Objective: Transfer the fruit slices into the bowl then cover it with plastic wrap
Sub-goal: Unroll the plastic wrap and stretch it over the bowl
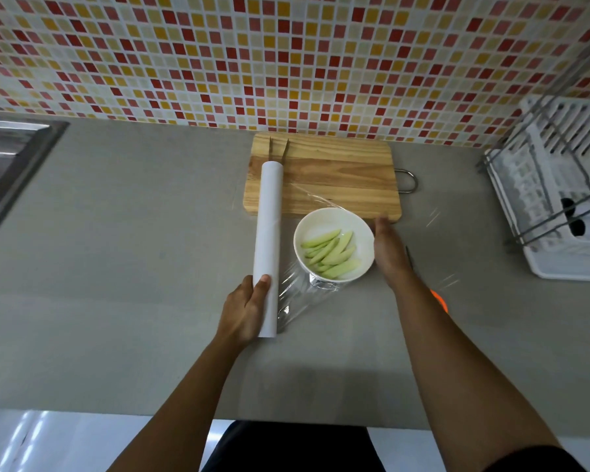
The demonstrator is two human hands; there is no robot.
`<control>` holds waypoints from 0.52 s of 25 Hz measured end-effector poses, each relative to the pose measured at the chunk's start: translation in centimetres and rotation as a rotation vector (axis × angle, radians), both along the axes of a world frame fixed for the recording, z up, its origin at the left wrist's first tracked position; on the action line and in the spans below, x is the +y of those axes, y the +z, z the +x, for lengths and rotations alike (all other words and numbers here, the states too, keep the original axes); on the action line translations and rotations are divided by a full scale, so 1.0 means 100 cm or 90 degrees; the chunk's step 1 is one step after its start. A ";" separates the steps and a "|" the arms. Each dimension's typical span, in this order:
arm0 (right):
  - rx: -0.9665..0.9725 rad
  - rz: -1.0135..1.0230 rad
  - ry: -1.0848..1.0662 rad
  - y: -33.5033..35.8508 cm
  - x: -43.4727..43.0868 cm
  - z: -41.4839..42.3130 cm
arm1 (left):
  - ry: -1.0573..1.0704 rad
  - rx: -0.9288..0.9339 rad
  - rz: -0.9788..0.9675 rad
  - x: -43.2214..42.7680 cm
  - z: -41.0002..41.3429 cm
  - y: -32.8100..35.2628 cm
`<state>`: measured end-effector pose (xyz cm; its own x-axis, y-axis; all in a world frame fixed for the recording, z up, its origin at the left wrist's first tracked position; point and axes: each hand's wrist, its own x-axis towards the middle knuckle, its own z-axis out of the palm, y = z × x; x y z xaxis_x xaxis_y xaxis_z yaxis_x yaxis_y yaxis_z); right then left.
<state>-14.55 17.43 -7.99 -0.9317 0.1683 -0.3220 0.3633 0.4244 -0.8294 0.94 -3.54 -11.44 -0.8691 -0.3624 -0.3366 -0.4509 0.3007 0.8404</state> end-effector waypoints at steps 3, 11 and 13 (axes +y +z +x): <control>0.090 0.172 -0.056 0.009 0.026 0.017 | -0.003 -0.003 0.009 0.000 0.000 0.000; -0.163 0.401 -0.076 -0.012 0.060 0.069 | 0.001 -0.006 0.036 -0.001 -0.001 -0.001; -0.142 0.412 -0.068 -0.014 0.065 0.070 | 0.002 -0.004 0.043 0.000 -0.001 -0.001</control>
